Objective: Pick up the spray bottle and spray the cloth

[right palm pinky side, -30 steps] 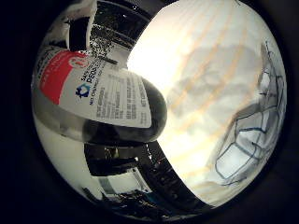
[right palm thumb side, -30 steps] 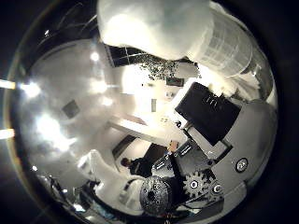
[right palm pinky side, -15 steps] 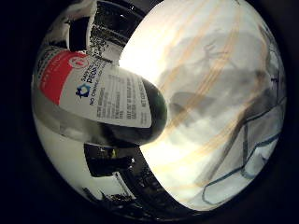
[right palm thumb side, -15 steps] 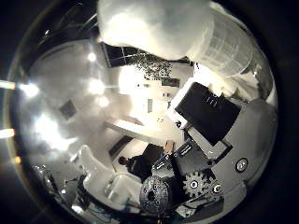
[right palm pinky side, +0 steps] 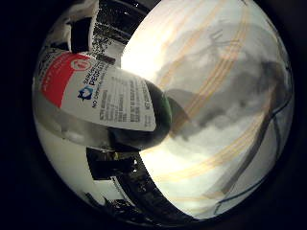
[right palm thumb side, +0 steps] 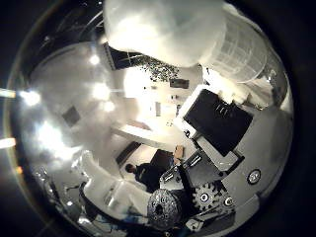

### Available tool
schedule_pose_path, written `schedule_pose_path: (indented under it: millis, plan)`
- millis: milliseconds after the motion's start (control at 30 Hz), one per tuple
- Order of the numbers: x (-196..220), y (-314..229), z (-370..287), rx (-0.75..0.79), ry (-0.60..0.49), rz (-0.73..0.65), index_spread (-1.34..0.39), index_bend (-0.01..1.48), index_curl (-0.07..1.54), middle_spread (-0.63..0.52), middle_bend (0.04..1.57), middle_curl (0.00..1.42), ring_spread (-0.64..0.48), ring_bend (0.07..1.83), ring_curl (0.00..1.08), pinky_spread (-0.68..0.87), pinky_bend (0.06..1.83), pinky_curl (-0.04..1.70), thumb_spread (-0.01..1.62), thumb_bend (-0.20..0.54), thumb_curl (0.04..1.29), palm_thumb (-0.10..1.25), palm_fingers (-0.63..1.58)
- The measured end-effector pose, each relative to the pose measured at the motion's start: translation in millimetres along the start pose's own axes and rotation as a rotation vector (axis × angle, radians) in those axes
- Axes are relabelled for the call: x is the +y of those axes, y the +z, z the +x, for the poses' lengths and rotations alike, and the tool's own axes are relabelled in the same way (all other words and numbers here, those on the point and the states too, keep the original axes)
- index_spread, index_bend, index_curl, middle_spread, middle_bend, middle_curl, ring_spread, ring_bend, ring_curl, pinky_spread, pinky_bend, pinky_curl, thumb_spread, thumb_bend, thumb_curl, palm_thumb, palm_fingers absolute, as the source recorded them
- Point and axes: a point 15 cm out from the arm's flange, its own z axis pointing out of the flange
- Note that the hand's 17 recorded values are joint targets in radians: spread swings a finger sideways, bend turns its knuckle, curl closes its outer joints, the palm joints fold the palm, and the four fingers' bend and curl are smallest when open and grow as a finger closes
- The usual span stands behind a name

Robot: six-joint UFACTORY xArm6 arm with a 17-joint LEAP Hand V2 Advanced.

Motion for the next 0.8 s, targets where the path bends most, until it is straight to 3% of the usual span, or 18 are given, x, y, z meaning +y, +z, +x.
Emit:
schedule_pose_path:
  millis: [167, 233, 400, 567, 667, 800]
  plan:
    - [9, 2, 5, 0.025, -0.01, -0.041, -0.25, 0.67, 0.74, -0.08, 1.08, 0.53, -0.16, 1.27, 0.5, -0.39, 0.97, 0.92, 0.39, -0.041, 0.83, 0.86, 0.93]
    - [14, 4, 5, 0.037, -0.02, -0.066, -0.29, 0.44, 0.7, -0.1, 0.96, 0.51, -0.15, 1.27, 0.49, -0.43, 1.05, 0.87, 0.47, -0.036, 0.81, 0.85, 0.81]
    - [19, 4, 8, 0.049, -0.027, -0.086, -0.38, 0.21, 0.65, -0.1, 0.85, 0.51, -0.13, 1.27, 0.49, -0.43, 1.02, 0.8, 0.62, -0.029, 0.76, 0.85, 0.69]
    - [22, 2, 11, 0.061, -0.028, -0.099, -0.48, 0.28, 0.65, -0.08, 0.78, 0.5, -0.13, 1.09, 0.44, -0.32, 0.87, 0.77, 0.78, -0.026, 0.7, 0.84, 0.43]
    - [24, 0, 12, 0.073, -0.03, -0.115, -0.52, 0.39, 0.63, -0.06, 0.62, 0.43, -0.08, 0.93, 0.38, -0.09, 0.73, 0.72, 0.86, -0.026, 0.67, 0.83, 0.22]
    - [24, -8, 14, 0.087, -0.033, -0.121, -0.48, 0.34, 0.55, -0.04, 0.51, 0.38, 0.02, 0.76, 0.3, 0.18, 0.62, 0.64, 0.93, -0.028, 0.63, 0.8, 0.08]
